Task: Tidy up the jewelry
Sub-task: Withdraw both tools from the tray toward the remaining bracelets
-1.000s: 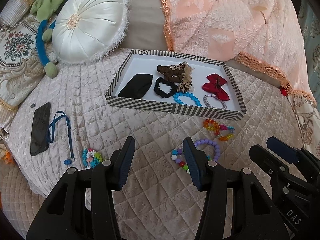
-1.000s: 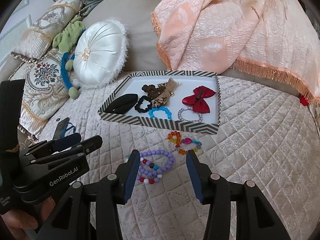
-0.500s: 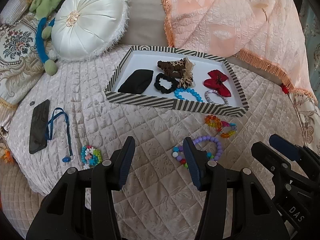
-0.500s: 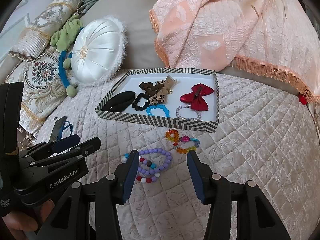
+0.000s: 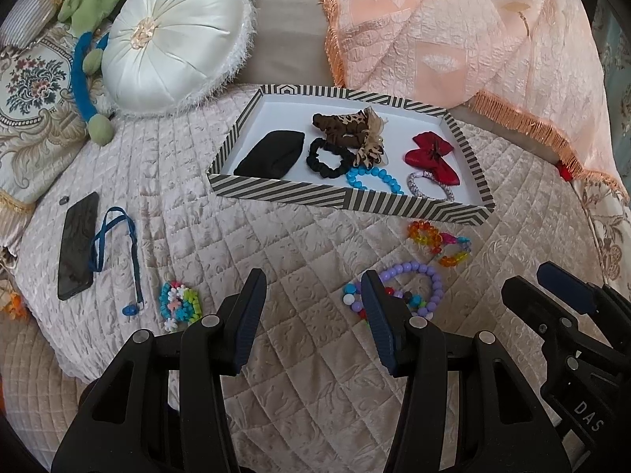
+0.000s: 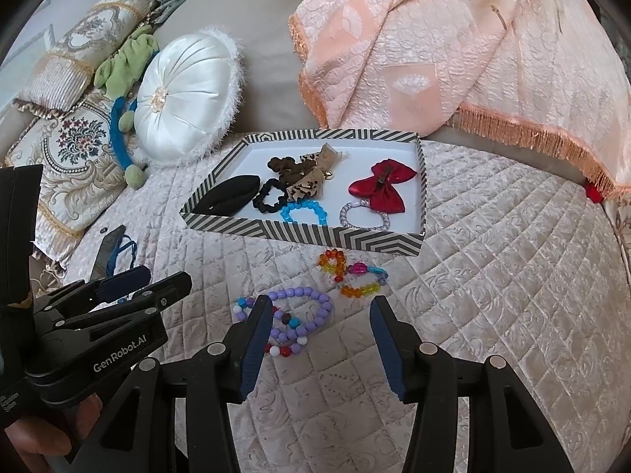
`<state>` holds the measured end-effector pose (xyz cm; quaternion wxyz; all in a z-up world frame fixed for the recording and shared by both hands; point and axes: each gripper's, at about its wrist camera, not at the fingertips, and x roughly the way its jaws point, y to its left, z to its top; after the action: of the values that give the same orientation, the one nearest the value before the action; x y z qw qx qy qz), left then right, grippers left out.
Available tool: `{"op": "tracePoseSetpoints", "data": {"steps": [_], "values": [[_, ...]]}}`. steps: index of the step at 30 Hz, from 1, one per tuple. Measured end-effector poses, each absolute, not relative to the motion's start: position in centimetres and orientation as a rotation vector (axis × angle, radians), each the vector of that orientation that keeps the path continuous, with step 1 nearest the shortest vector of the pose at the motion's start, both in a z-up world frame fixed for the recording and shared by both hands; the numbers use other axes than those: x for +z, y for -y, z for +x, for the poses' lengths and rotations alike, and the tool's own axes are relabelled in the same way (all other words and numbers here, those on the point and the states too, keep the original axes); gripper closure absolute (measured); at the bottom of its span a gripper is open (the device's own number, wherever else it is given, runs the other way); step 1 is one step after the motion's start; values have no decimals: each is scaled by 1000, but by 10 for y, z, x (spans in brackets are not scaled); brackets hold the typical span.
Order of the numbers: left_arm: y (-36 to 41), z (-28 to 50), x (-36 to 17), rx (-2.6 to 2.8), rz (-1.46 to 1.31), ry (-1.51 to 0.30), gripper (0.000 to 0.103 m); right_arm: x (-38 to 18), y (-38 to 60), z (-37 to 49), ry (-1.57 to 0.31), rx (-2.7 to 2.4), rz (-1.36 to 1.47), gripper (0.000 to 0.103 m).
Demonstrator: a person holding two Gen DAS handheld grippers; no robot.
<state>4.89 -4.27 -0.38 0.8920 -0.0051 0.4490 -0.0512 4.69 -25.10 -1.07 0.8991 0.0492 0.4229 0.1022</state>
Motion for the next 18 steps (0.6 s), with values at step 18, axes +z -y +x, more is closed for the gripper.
{"op": "tracePoseSetpoints", "data": {"steps": [18], "values": [[40,49,-8,-100,-13,-941,53,-13,251,46,-885,205,95,53]]}}
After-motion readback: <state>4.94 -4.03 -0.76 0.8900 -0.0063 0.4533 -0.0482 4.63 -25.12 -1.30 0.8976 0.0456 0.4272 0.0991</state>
